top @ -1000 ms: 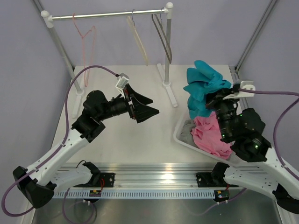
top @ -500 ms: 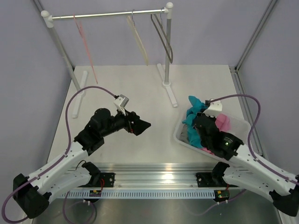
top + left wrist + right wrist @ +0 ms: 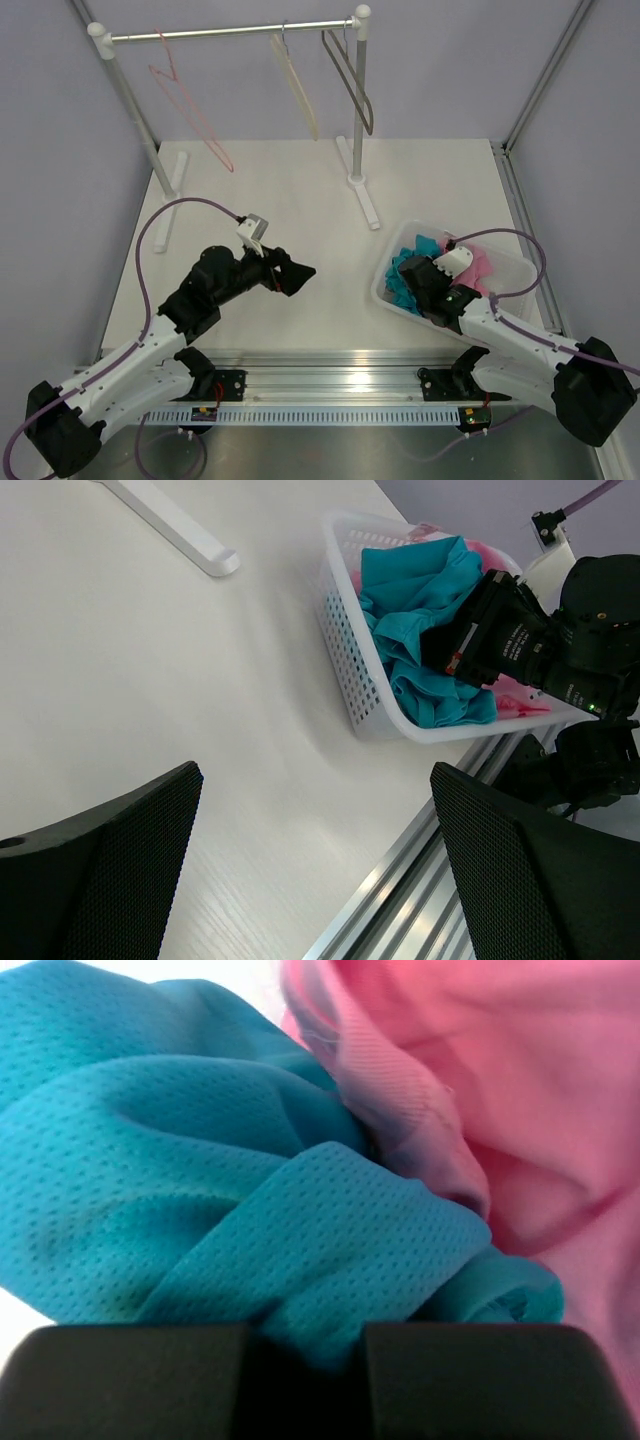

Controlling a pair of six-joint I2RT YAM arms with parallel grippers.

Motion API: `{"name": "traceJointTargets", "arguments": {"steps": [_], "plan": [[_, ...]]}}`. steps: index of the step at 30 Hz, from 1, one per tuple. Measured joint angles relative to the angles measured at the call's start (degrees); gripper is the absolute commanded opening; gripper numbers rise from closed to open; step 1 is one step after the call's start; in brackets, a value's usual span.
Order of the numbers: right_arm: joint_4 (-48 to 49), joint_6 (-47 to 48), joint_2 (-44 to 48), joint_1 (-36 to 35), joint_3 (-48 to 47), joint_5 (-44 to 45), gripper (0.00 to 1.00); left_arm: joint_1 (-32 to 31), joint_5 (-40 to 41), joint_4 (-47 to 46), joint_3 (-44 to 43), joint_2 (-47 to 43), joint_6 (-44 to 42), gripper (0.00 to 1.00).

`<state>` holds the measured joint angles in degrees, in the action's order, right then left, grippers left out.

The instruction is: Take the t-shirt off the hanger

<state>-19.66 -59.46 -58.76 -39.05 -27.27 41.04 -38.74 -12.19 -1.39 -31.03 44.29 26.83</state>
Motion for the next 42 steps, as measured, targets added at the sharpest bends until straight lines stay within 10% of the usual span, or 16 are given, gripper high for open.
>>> {"name": "traceJointTargets", "arguments": {"steps": [7,17,19,24,31,42], "plan": [[-5.09,-5.53,6.64,0.00,-1.46,0.46,0.74,0.00,1.14,-0.09,0.02,-0.83,0.00,0.99],[-19.17,-0.66,18.01,0.04,-17.79,4.81,0.82,0.00,-0.59,-0.28,-0.02,0.07,0.61,0.99],[-21.27,-0.28,18.18,0.04,-19.17,5.99,0.79,0.00,-0.90,-0.70,-0.02,-0.11,0.85,0.99],[-16.76,8.59,18.86,0.07,-19.39,5.49,0.01,0.00,-1.07,-0.76,-0.02,-1.62,1.27,0.99],[-2.40,16.76,7.13,0.13,-20.76,-5.60,0.00,0.00,0.44,-0.15,-0.04,-4.24,1.22,0.99],[11.39,0.46,-4.66,7.15,1.60,-9.60,0.00,0.00,3.17,-0.04,0.02,-7.58,0.96,0.99]]}}
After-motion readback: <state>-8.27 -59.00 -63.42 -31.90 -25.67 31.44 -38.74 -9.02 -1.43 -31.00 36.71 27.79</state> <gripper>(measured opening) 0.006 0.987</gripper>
